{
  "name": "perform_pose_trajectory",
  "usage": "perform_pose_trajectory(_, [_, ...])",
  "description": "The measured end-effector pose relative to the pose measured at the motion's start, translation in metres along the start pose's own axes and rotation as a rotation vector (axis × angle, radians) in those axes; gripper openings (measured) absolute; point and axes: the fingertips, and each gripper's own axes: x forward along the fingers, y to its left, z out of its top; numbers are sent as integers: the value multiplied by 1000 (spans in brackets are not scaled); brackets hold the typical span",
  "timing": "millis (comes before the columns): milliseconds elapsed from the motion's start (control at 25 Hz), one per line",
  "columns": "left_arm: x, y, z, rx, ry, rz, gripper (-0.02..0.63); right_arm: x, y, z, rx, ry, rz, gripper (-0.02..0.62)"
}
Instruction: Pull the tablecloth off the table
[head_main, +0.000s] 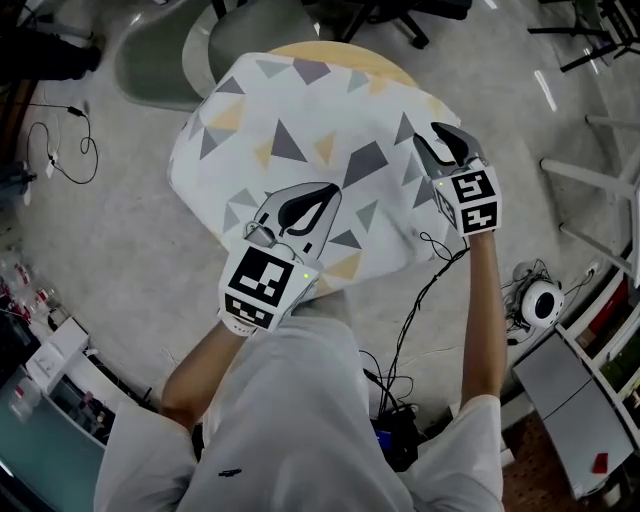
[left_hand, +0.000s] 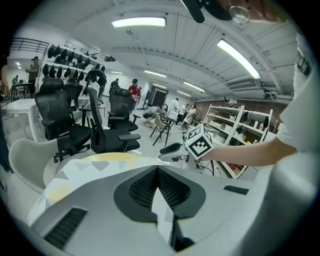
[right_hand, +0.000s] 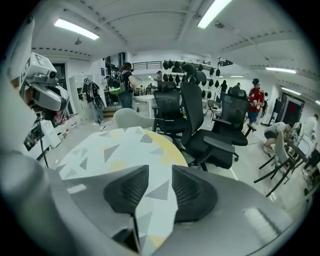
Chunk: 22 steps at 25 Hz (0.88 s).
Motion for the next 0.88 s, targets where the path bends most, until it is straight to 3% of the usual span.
perform_pose_trajectory(480, [71, 27, -12, -18, 50, -11, 6, 72, -52, -31, -65, 111, 75, 196])
perform_pose_trajectory(880, [103, 37, -18, 19, 83, -30, 6, 112, -76, -57, -152, 297, 235, 227])
